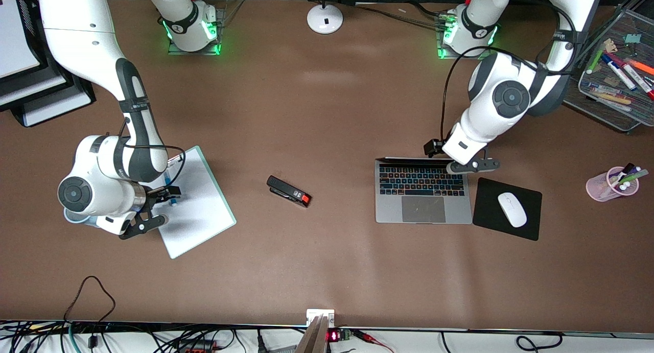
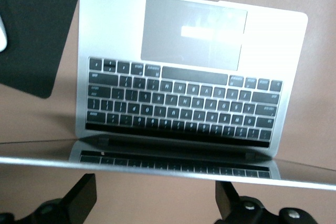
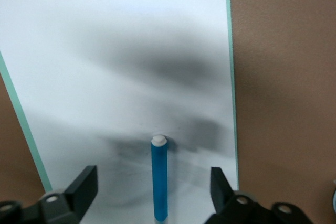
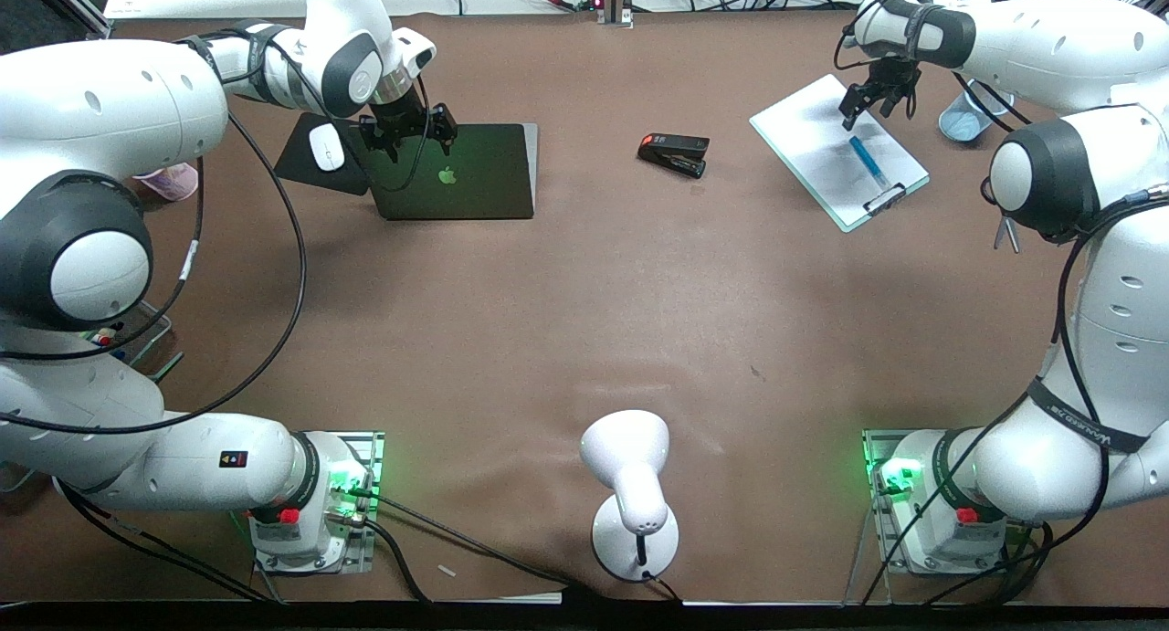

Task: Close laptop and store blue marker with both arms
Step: 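Push the laptop lid shut with the left gripper while the right gripper grasps the marker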

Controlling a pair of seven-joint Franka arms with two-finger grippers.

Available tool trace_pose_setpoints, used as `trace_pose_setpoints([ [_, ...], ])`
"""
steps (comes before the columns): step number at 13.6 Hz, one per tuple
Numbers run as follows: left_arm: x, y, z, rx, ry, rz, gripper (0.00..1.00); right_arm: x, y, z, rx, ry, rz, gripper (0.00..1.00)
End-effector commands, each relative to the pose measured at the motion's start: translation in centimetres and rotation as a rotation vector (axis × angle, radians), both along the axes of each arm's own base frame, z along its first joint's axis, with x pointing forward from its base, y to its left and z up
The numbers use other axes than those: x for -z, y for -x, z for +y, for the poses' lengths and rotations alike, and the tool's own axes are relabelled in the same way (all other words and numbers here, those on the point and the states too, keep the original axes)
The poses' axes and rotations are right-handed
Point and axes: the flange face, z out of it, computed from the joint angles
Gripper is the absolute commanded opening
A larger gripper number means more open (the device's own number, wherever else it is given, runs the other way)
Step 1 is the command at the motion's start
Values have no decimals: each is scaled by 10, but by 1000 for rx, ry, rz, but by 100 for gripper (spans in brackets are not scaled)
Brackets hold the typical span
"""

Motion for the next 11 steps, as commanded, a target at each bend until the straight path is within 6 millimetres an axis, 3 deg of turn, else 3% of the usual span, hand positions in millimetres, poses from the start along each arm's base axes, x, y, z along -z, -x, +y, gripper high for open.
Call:
trace_pose_setpoints([
  [1,8,-22,-1,7,17,-23,100,4,4,-1,-20,-12,2,77],
  [5,19,-36,9,-18,31,-35,100,19,9,-4,-56,-9,-35,65],
  [8,24,-45,12,-28,41,-39,100,30,14,-7,-62,-5,-41,62],
  [11,43,-49,14,-39,53,-44,100,33,18,-8,-69,-6,-33,55],
])
